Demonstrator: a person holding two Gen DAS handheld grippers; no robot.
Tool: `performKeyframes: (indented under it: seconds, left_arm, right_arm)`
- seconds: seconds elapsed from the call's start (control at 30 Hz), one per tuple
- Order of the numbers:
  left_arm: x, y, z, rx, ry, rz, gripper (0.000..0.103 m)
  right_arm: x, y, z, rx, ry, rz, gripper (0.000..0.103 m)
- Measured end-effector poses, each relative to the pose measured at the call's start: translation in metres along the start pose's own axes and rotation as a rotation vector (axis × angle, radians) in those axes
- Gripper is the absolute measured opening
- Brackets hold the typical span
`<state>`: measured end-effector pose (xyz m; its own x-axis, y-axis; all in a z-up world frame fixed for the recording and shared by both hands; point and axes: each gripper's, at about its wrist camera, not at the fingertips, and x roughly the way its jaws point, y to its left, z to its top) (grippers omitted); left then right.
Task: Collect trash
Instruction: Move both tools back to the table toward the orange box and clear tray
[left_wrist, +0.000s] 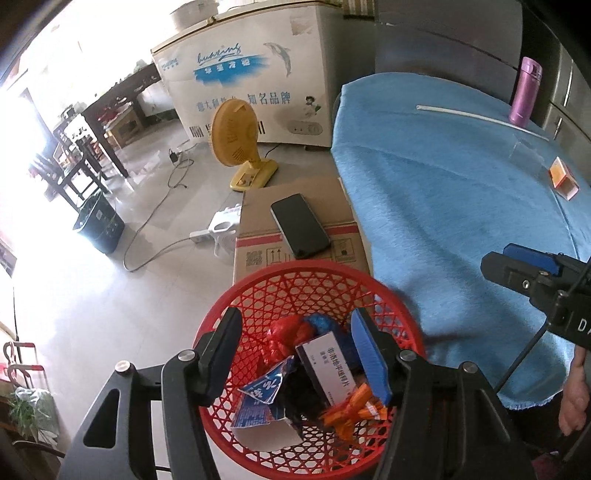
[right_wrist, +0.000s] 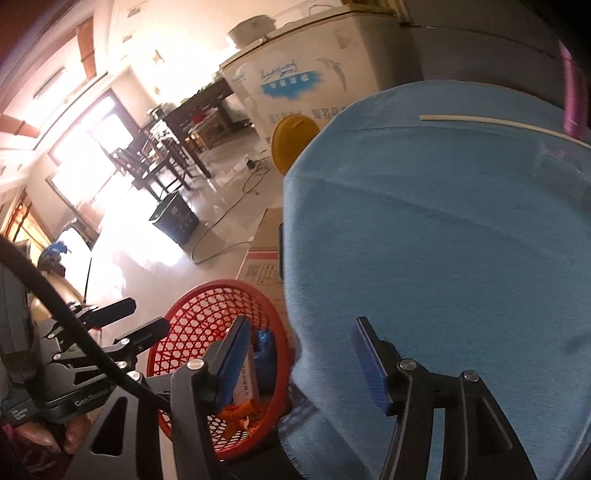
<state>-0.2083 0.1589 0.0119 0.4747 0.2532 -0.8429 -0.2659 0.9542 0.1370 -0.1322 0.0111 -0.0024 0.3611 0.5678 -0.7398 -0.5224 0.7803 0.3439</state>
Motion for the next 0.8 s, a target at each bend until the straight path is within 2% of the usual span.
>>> performKeyframes:
  seconds: [0.5,0.8]
  left_arm:
    - [-0.022,-0.054,0.033,0.145,-0.1,0.016,0.062]
    - [-0.023,-0.081,0.045,0.208,-0.118,0.021,0.062]
  right_arm:
    - [-0.044,-0.052,0.002,0.118,-0.111,-0.068,0.061]
    - [-0.068,-0.092,-0.001,0.201,-0.163,-0.104,0.061]
